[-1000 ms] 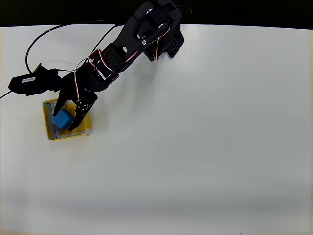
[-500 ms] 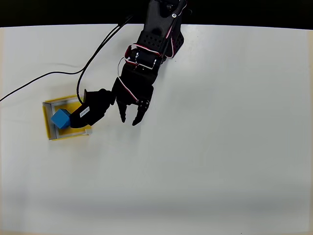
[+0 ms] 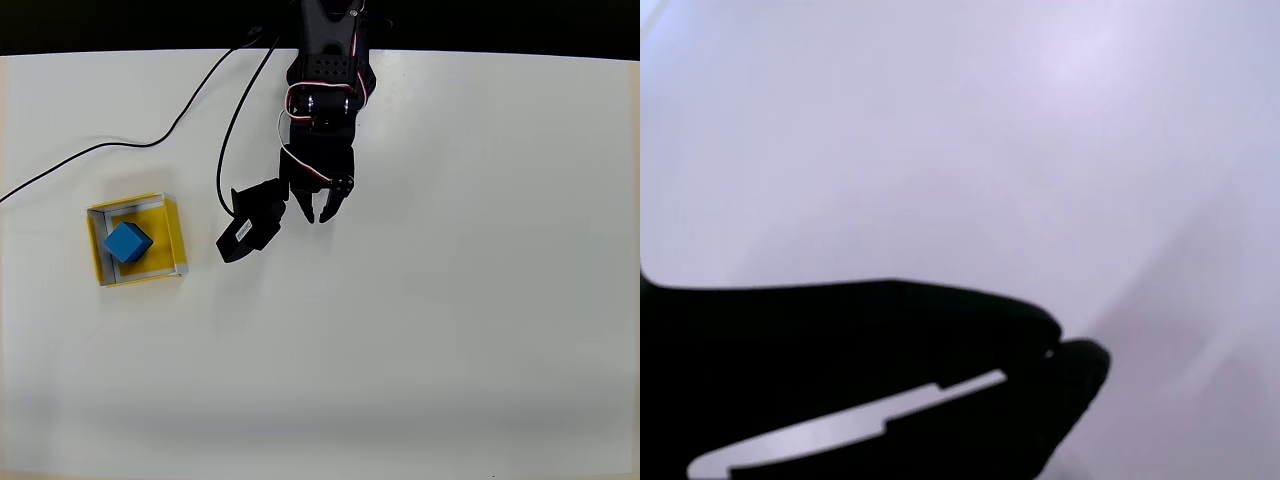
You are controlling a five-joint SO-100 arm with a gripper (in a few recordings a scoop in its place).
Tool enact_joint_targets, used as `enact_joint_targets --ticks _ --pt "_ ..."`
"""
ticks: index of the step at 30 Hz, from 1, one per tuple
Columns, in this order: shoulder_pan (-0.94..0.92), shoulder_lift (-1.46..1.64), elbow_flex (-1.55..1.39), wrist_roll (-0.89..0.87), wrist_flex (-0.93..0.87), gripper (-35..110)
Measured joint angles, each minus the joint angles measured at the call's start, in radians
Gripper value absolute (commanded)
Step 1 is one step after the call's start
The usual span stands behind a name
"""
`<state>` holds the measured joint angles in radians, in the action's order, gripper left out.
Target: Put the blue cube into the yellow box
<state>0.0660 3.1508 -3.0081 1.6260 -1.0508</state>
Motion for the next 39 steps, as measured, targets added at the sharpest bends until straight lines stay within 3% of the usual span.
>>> enact_joint_targets --ticks 6,16,39 --pt "-0.002 0.146 -0.109 0.008 -0.040 0" --pt "-0.002 0.166 -0.110 0.021 -0.287 0" --pt "-0.026 0.166 -0.110 -0.052 -0.293 0"
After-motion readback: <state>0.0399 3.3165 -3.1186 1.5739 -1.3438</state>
